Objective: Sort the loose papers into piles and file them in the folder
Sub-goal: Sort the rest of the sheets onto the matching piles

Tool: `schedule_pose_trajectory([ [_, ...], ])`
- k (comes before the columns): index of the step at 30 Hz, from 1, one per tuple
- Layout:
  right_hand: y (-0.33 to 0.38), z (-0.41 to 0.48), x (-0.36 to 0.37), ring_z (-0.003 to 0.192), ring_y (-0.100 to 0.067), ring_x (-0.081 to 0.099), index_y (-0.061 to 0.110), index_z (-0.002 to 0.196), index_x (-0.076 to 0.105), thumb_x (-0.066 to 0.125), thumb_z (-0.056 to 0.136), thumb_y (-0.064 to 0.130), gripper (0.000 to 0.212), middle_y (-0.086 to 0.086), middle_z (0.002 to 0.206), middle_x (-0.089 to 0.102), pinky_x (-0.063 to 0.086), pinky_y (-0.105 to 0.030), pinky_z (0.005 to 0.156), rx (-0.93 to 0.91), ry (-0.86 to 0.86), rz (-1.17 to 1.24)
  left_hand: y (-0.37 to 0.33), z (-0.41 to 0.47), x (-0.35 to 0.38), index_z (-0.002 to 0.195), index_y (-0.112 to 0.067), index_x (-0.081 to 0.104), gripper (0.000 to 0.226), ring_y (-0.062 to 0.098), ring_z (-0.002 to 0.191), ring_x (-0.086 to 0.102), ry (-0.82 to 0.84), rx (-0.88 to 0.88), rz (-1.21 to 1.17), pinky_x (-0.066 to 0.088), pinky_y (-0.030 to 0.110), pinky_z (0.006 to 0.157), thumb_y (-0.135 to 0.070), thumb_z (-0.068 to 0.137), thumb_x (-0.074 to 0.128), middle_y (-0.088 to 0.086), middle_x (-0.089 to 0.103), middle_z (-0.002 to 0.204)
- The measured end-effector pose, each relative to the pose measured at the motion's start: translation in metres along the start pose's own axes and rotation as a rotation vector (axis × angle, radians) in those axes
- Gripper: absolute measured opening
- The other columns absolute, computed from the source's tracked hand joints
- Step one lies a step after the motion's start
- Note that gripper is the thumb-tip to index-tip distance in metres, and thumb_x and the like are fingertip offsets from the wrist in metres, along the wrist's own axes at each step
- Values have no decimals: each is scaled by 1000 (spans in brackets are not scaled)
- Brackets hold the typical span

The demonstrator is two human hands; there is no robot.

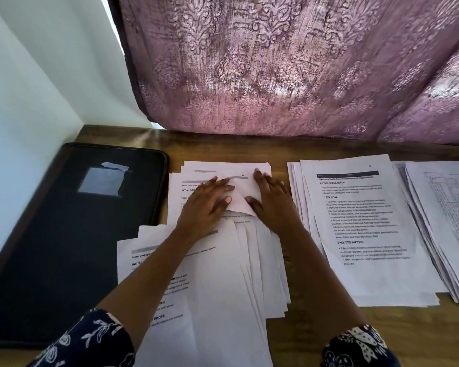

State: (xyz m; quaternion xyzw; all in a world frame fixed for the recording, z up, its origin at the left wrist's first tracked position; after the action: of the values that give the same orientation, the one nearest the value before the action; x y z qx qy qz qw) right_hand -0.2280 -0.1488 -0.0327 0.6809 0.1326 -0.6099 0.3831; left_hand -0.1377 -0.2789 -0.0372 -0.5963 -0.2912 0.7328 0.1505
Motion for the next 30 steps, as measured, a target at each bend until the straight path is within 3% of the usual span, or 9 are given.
schedule_pose_trajectory([
  [5, 8, -7, -14, 107, -25, 63, 18, 139, 41, 62, 91, 36, 55, -6, 122, 64, 51, -33, 89, 110, -86, 113, -1, -1, -2, 134, -22, 55, 47, 14, 143, 28, -19, 8, -14, 14, 30, 115, -42, 96, 35, -6, 43, 148],
  [8, -9, -21, -18, 92, -19, 63, 16, 128, 47, 74, 82, 37, 58, -4, 112, 65, 48, -25, 75, 386, -183, 346, 0, -1, -1, 133, -22, 56, 47, 12, 143, 28, -9, 0, -19, 15, 32, 117, -43, 96, 34, -6, 44, 148],
  [12, -20, -12, -11, 100, -19, 63, 11, 125, 49, 76, 79, 33, 57, -6, 120, 65, 42, -18, 77, 514, -134, 662, 1, -2, -2, 133, -23, 56, 47, 11, 143, 27, -6, -15, -72, 15, 33, 118, -43, 96, 34, -7, 44, 148],
  [17, -8, 2, -24, 84, -12, 66, 15, 112, 61, 76, 81, 19, 35, -2, 99, 71, 41, -1, 63, 379, -256, 675, 2, -7, -6, 141, -28, 45, 51, 12, 143, 28, -35, -81, -144, 22, 37, 117, -47, 96, 33, -6, 38, 151],
  [20, 5, -5, -27, 80, -11, 66, 13, 117, 60, 73, 84, 12, 36, -2, 92, 71, 51, -14, 69, 240, -303, 643, 2, -7, -10, 145, -35, 33, 52, 11, 142, 30, -66, -63, -261, 29, 37, 116, -51, 96, 34, -7, 33, 154],
  [23, 30, -19, -22, 81, -22, 70, 6, 97, 71, 72, 82, 4, 15, -9, 94, 73, 54, -19, 63, -30, -338, 408, -3, -6, -12, 143, -45, 21, 53, 3, 144, 21, -79, 5, -349, 27, 16, 111, -60, 94, 32, -12, 23, 158],
  [25, 41, -22, -17, 74, -25, 68, 5, 88, 74, 73, 78, 2, 10, -10, 85, 73, 54, -23, 64, -130, -375, 310, -3, -5, -13, 142, -46, 25, 55, 0, 143, 21, -76, 4, -334, 25, 11, 108, -65, 91, 31, -17, 23, 157],
  [27, 49, -23, -16, 67, -23, 66, 6, 83, 75, 72, 77, 8, 6, -8, 77, 72, 47, -20, 64, -189, -379, 275, -4, -6, -14, 138, -39, 43, 51, 5, 143, 25, -71, 7, -273, 27, 23, 112, -60, 93, 34, -20, 31, 150],
  [30, 37, -12, -19, 80, -25, 69, 5, 96, 73, 66, 87, 18, 17, -11, 93, 73, 54, -27, 72, -121, -277, 384, -4, -4, -13, 127, -22, 62, 53, 17, 143, 26, -54, -51, -209, 28, 38, 111, -53, 93, 35, -14, 43, 143],
])
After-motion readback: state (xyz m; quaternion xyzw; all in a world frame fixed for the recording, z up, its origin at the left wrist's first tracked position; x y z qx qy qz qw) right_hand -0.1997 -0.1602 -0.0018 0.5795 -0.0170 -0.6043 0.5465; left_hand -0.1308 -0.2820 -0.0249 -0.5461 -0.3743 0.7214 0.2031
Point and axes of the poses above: each hand's wrist, its own z-axis towards the middle knuckle, its own x-axis out of the palm, y = z × x, the point moved 8 cm from there along z, towards the middle knuckle
